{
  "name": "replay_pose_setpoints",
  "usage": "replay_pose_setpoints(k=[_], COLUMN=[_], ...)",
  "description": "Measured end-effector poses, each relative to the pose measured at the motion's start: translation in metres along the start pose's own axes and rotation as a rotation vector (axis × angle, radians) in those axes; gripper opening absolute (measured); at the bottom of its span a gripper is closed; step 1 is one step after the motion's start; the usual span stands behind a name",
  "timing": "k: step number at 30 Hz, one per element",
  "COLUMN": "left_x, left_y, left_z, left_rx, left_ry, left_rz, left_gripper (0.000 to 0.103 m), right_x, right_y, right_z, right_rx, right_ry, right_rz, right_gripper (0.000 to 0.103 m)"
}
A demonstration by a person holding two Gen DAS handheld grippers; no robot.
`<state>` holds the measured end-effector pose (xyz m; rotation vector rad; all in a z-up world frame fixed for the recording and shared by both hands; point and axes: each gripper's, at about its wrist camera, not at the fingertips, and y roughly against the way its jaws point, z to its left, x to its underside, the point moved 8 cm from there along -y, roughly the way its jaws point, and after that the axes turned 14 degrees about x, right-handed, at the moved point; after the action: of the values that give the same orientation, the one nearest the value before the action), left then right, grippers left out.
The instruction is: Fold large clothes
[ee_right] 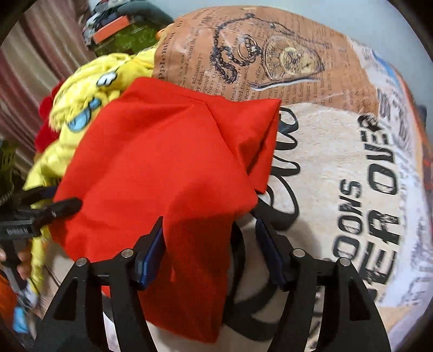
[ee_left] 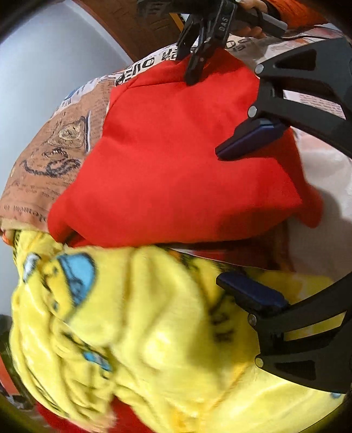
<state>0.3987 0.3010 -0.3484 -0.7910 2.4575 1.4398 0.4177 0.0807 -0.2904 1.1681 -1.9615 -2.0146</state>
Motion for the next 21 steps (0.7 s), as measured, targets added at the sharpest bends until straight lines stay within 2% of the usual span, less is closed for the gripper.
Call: replay_pose_setpoints(k=[5,9,11,17,21], left_x=[0.013,0.015,0.012,-0.001,-0.004], left_y=[0.013,0.031,0.048,0.116,0.172], left_z=[0.002,-0.008,-0.021,-0.085,-0.141], left_rx=[0.006,-0.063,-0.100,-0.114,-0.114], left_ry=[0.038,0.002,-0.042,-0.162,-0.251], left_rz=[-0.013,-0.019,-0.049,-0.212,-0.356], left_gripper=[0.085,0.084,0.084,0.084,0.084], right_x=[0.009,0.012,0.009,-0.005,-0.013], right_y=[0.014,0.036,0.053,0.125,0.194], right_z=[-0.007,-0.016,-0.019,-0.020,-0.016], right_rx=[0.063,0.071,0.071,0.035,0.017], right_ry=[0.021,0.002,-0.015,-0.078,-0.112], right_rz=[-0.027,-0.049,-0.083,-0.229,-0.389], right_gripper=[0.068,0.068,0.068,0.068,0.068])
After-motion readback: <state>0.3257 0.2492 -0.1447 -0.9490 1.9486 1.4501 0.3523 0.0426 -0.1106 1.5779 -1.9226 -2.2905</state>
